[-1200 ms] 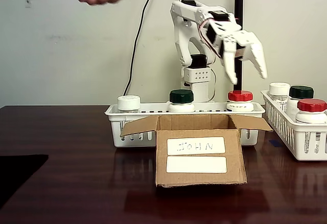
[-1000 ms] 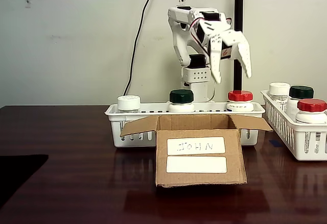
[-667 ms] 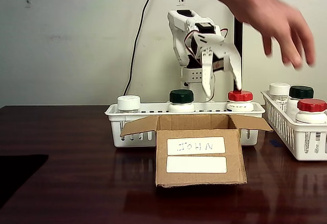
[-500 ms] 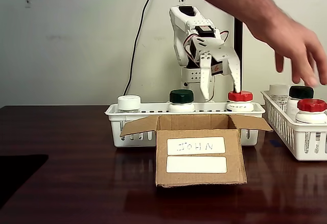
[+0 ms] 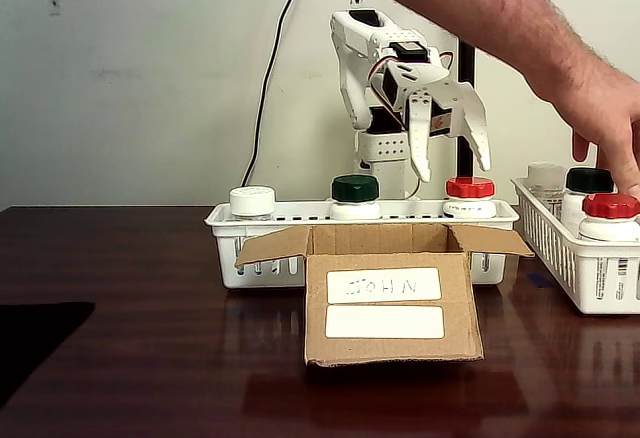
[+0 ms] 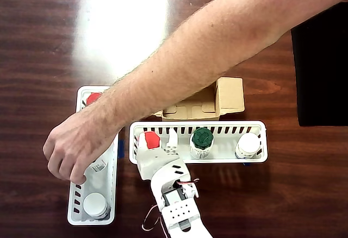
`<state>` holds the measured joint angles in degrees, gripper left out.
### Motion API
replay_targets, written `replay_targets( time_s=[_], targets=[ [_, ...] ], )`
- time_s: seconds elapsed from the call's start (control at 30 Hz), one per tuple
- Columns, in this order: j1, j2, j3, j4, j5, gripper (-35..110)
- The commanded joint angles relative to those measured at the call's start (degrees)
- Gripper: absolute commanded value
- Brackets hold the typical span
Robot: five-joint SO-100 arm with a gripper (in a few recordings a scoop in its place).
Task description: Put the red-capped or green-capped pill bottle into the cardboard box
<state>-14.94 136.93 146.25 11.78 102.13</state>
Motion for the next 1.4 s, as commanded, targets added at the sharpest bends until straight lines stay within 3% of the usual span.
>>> replay_targets(
  time_s=[0.0, 0.33, 0.93, 1.37],
  targets=[
    [-1.05, -0.7, -4.39, -0.09, -0.35, 60],
    [-4.13, -8.17, -9.05, -2.64, -3.43, 60],
    [-0.62, -15.38, -7.47, -9.4, 0.44, 60],
    [-3.6, -12.04, -1.85, -10.81, -0.88, 60]
  ],
)
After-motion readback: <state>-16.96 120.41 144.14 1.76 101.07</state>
